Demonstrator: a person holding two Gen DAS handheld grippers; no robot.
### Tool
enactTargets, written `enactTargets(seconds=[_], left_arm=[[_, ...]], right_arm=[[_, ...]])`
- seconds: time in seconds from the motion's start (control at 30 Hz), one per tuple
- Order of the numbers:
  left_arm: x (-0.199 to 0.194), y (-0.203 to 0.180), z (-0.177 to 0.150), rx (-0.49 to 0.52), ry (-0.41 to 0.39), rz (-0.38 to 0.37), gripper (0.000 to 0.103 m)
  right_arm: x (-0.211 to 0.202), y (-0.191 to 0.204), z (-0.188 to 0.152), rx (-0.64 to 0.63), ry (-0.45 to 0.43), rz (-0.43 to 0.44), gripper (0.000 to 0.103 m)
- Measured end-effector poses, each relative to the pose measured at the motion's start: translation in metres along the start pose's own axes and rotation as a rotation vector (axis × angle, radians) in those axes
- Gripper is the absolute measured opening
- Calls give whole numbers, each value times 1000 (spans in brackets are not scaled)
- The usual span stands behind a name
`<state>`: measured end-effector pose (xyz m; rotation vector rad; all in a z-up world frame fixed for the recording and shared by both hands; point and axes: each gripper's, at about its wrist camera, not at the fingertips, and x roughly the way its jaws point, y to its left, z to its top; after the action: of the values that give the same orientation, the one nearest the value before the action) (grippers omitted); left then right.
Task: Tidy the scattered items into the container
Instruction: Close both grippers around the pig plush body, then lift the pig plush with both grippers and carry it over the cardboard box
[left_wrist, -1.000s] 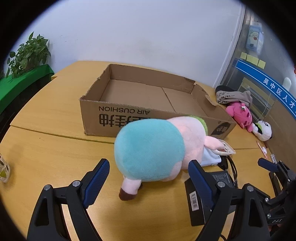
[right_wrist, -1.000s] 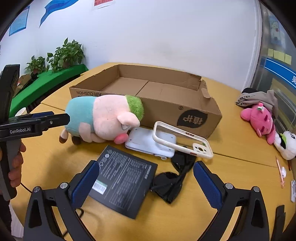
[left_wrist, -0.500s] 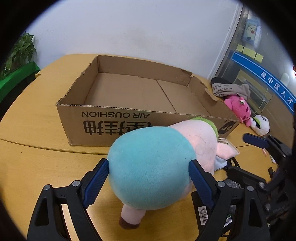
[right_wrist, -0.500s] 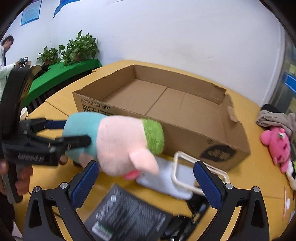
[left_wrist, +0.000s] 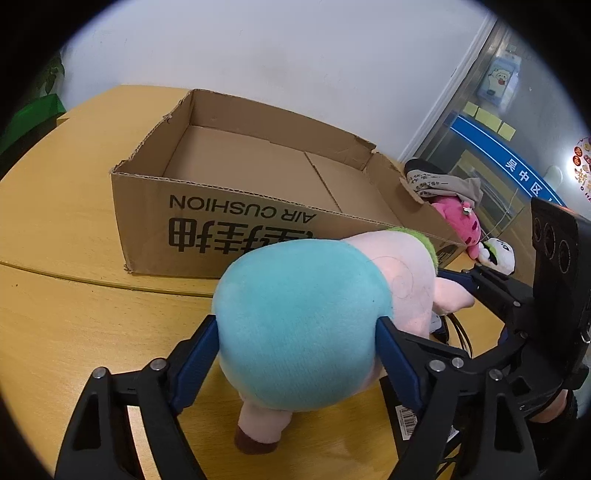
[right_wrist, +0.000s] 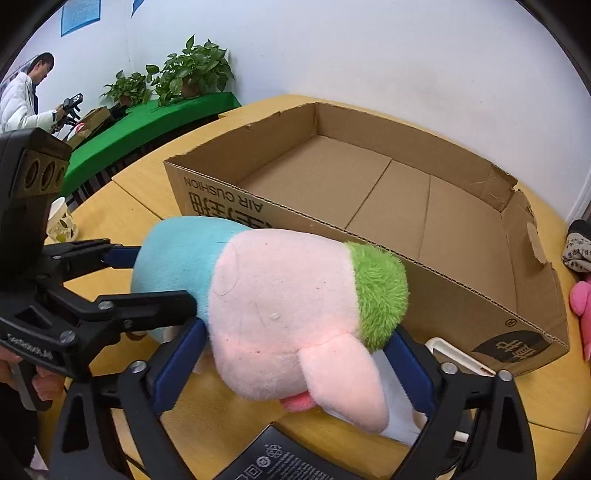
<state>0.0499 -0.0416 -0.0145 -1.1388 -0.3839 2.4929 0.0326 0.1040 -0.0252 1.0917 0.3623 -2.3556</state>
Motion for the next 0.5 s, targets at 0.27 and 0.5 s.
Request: enactTargets(seconds=[0.27, 0.5], left_arm=[[-33, -15, -6, 24, -46, 29, 75], [-94, -51, 20, 109, -172, 21, 75]], right_arm=[[-27, 19, -8, 21, -26, 11, 77], [-99, 42, 8, 10, -163, -57, 76]])
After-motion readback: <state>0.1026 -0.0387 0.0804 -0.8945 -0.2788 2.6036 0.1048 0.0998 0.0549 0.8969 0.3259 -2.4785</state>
